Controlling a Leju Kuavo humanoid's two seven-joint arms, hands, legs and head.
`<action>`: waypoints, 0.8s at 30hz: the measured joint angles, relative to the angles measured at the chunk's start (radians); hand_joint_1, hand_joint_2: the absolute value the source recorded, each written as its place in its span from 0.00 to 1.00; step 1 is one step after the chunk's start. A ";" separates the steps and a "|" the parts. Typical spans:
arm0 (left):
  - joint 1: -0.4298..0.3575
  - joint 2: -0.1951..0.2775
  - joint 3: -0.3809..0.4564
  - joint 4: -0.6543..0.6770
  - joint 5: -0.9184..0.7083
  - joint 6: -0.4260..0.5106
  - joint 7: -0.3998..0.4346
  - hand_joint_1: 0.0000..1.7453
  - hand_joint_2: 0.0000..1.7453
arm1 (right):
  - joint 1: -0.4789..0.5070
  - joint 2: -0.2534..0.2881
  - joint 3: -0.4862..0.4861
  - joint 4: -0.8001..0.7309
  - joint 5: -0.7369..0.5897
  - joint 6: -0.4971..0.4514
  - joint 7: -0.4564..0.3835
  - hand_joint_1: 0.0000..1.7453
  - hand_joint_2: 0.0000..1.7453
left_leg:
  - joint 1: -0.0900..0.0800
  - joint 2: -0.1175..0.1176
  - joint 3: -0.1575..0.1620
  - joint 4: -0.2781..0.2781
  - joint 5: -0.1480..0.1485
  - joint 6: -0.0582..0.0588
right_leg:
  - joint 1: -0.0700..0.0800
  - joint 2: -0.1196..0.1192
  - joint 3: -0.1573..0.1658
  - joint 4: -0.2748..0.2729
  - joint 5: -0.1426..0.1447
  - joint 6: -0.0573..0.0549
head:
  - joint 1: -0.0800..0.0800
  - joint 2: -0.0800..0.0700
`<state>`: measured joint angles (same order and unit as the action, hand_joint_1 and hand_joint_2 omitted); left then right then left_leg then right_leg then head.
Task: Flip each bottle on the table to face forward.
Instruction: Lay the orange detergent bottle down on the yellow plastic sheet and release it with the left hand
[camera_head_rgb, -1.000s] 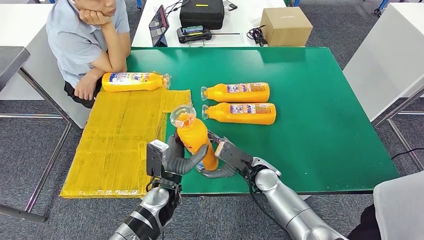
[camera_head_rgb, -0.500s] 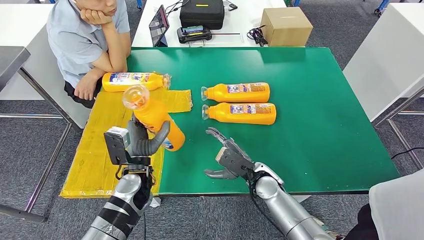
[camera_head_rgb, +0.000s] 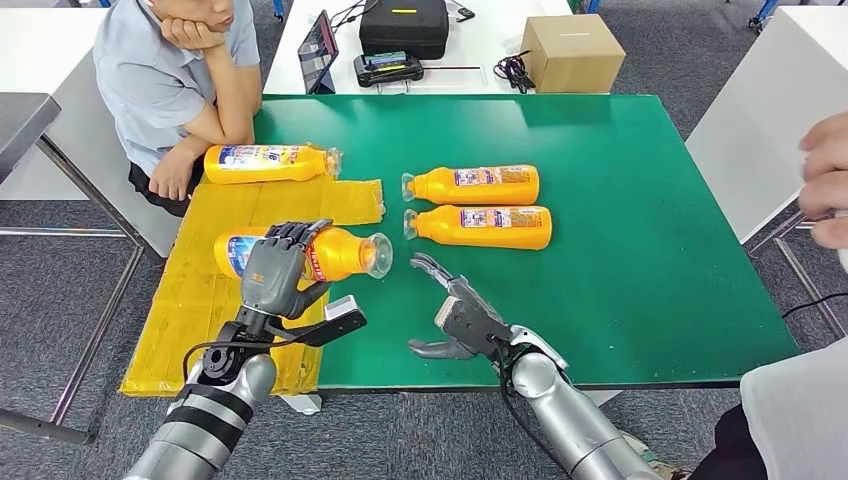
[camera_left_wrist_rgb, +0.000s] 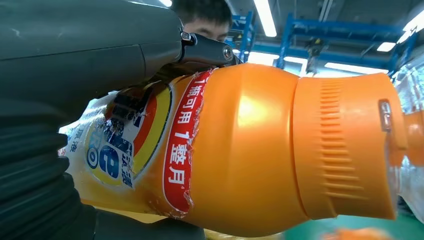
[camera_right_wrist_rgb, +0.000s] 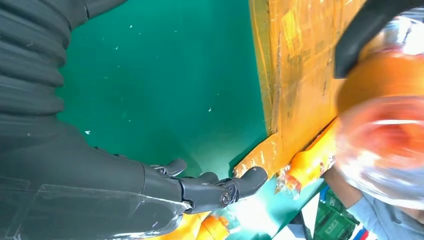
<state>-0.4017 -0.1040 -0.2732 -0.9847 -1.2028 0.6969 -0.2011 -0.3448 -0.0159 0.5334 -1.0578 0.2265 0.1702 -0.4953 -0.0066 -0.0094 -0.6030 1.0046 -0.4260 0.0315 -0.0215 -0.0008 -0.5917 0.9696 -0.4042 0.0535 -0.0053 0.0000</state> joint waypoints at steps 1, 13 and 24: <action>-0.009 0.007 -0.002 0.020 -0.023 0.000 0.018 1.00 1.00 | 0.000 0.001 0.000 0.000 -0.001 0.003 -0.001 0.00 1.00 | 0.000 0.000 0.000 0.000 0.000 0.000 | 0.000 0.000 0.000 0.000 0.000 0.000 | 0.000 0.000; -0.114 0.085 -0.092 0.283 -0.195 -0.080 0.170 0.97 1.00 | -0.001 0.005 0.000 0.000 -0.010 0.032 -0.005 0.00 1.00 | 0.000 0.000 0.000 0.000 0.000 0.000 | 0.000 0.000 0.000 0.000 0.000 0.000 | 0.000 0.000; -0.192 0.110 -0.134 0.446 -0.226 -0.162 0.196 0.18 1.00 | -0.006 0.010 0.001 0.000 -0.012 0.041 -0.006 0.00 1.00 | 0.000 0.000 0.000 0.000 0.000 0.000 | 0.000 0.000 0.000 0.000 0.000 0.000 | 0.000 0.000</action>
<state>-0.5934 0.0060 -0.4068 -0.5385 -1.4289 0.5347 -0.0054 -0.3508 -0.0061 0.5340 -1.0578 0.2148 0.2115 -0.5013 -0.0064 -0.0098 -0.6032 1.0045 -0.4257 0.0311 -0.0214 -0.0010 -0.5913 0.9699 -0.4042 0.0535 -0.0050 0.0000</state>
